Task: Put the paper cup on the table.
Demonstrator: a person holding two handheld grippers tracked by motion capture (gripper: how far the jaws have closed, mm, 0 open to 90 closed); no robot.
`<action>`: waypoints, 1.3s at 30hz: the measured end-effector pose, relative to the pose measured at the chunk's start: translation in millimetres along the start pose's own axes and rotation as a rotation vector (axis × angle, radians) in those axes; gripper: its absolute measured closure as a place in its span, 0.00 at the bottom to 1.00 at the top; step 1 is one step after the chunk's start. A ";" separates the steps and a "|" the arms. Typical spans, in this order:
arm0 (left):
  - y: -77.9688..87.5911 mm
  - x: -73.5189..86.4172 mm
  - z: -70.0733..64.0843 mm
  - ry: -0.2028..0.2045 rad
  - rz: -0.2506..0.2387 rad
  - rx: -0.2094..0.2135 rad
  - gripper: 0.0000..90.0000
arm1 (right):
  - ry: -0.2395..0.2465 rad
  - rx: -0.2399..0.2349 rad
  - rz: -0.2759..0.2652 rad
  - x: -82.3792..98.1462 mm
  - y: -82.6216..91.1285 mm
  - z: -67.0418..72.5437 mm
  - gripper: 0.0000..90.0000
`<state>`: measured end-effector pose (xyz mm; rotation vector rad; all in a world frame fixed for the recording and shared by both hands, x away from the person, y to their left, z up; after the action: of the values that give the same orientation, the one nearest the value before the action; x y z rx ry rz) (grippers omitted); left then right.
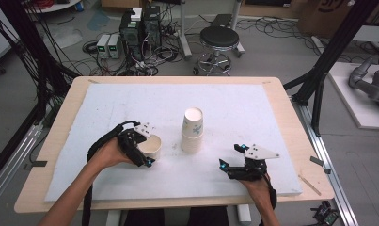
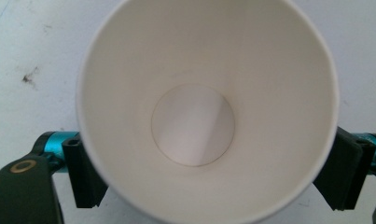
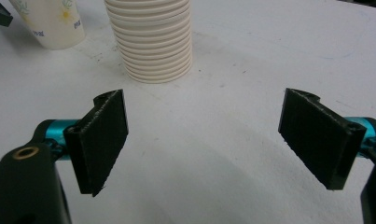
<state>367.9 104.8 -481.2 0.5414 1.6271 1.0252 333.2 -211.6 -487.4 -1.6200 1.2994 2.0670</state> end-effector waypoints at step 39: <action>65.7 91.6 -10.6 0.288 -0.692 -0.398 0.11 | -0.026 0.017 -0.060 -1.2 5.5 -2.8 0.18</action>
<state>319.3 206.9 -475.6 -0.4358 1.6151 0.8758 332.1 -216.5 -483.6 -1.5992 1.2405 2.0297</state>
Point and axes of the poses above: each handheld gripper's, and its own axes: y roughly backward along the jaws, x roughly out of its underside, z roughly to its left, the point moved 8 cm from there along -y, roughly forward along the jaws, and after that the axes turned 2 degrees about z, right-handed, at the moved point
